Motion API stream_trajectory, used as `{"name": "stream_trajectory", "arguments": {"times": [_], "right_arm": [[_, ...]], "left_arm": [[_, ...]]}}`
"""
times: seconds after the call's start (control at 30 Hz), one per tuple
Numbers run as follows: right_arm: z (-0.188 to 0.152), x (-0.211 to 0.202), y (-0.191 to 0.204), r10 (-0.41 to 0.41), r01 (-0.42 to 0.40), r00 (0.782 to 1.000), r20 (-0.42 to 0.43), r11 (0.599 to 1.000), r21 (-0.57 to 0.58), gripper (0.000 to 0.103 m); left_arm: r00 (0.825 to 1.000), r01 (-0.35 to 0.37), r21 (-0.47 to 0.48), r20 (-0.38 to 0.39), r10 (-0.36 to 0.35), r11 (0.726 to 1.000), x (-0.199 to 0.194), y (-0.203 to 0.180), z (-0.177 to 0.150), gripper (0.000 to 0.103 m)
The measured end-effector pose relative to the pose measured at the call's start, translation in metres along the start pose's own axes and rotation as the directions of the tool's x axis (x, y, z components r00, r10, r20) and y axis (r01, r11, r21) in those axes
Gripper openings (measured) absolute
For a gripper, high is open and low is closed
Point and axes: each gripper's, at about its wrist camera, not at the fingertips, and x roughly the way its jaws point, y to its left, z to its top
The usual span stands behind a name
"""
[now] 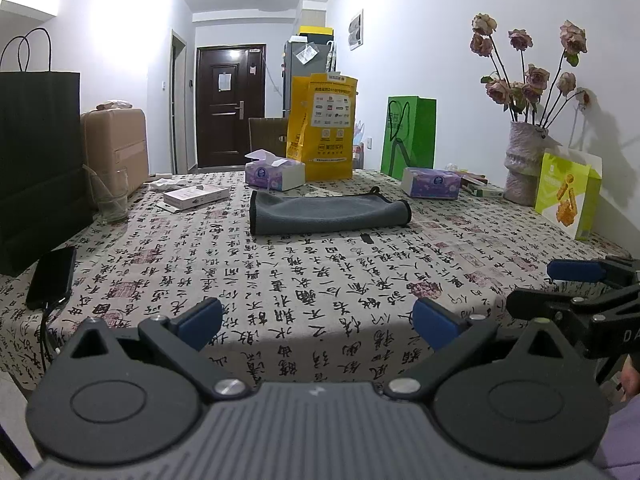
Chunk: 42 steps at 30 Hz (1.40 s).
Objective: Fold towel
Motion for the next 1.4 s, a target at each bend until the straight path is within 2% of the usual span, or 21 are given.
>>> {"name": "stream_trajectory", "arguments": {"times": [1.4], "right_arm": [[-0.0006,0.0024,0.0016,0.0,0.0,1.0,0.001,1.0,0.004,0.103]], "left_arm": [[1.0,0.0,-0.001,-0.005,0.0,1.0,0.0019,-0.0008,-0.0008,0.103]]}}
